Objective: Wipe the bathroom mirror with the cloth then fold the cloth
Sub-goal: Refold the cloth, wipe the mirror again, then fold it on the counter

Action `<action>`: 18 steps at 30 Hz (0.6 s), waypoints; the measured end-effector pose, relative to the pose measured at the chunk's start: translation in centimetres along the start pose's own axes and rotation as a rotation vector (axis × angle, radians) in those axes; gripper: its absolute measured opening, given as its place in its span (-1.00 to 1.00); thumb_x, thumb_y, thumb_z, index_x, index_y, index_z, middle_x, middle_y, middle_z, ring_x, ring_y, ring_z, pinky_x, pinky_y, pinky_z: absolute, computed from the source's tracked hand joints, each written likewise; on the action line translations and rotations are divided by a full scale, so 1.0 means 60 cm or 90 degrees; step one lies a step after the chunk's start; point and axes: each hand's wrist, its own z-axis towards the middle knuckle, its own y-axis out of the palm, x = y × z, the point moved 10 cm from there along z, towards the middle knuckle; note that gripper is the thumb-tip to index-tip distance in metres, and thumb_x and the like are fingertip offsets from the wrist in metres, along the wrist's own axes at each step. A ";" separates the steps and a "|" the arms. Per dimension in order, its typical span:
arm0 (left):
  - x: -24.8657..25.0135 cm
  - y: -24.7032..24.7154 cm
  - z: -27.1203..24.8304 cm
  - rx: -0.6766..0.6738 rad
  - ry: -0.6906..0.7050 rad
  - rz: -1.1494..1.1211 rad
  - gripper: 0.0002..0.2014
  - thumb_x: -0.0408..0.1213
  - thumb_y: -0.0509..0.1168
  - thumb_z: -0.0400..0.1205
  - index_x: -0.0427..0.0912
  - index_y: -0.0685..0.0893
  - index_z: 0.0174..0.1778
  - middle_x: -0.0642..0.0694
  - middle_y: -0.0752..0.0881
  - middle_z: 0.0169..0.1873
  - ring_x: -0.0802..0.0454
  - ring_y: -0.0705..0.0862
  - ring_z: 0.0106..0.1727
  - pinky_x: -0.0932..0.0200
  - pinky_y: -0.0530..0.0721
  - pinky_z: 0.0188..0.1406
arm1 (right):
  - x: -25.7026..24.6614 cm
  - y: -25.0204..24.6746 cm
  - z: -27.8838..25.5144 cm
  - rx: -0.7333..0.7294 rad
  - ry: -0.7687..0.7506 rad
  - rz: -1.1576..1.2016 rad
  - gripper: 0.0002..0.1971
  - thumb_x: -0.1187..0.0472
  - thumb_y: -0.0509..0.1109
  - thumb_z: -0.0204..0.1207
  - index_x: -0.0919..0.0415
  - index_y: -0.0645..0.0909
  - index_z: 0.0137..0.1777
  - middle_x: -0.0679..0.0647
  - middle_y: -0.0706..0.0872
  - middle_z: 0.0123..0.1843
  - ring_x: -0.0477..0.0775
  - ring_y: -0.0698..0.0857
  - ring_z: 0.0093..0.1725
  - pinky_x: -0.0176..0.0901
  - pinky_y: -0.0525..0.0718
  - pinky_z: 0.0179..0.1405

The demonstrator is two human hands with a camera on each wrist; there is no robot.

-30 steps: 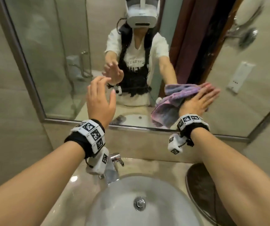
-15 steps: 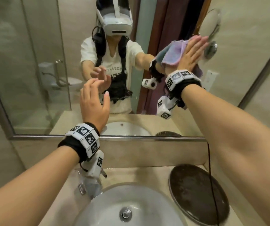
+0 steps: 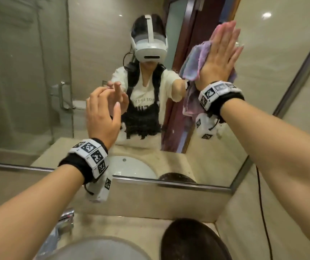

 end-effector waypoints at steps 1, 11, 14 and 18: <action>0.012 0.008 0.012 0.004 -0.005 0.002 -0.64 -0.25 0.20 0.58 -0.31 0.54 0.26 -0.27 0.54 0.28 -0.17 0.47 0.32 0.05 0.33 0.36 | -0.009 -0.016 0.023 0.011 0.004 0.008 -0.23 0.12 -0.54 0.38 0.28 -0.16 0.66 0.24 -0.09 0.69 0.25 -0.10 0.67 0.27 -0.13 0.64; 0.145 0.067 0.093 0.089 0.004 -0.039 -0.66 -0.23 0.20 0.58 -0.23 0.55 0.26 -0.23 0.54 0.26 -0.13 0.50 0.30 0.07 0.38 0.32 | -0.092 0.030 -0.048 -0.014 -0.509 0.010 -0.36 0.07 -0.01 0.64 0.24 -0.11 0.66 0.18 -0.06 0.70 0.22 -0.07 0.68 0.27 -0.30 0.57; 0.161 0.084 0.085 0.087 0.017 -0.037 -0.64 -0.22 0.19 0.57 -0.23 0.55 0.27 -0.23 0.54 0.27 -0.13 0.49 0.31 0.06 0.39 0.33 | -0.011 0.032 -0.018 -0.007 -0.457 -0.013 -0.31 -0.03 0.02 0.62 0.21 -0.10 0.67 0.17 -0.04 0.70 0.21 -0.05 0.68 0.27 -0.14 0.61; 0.189 0.103 0.093 0.078 0.027 -0.040 -0.64 -0.21 0.18 0.58 -0.24 0.54 0.28 -0.22 0.53 0.27 -0.13 0.48 0.31 0.09 0.35 0.33 | 0.161 -0.016 0.099 0.055 -0.126 0.070 -0.30 -0.02 0.00 0.59 0.24 -0.10 0.67 0.22 -0.07 0.70 0.26 -0.09 0.68 0.25 -0.23 0.59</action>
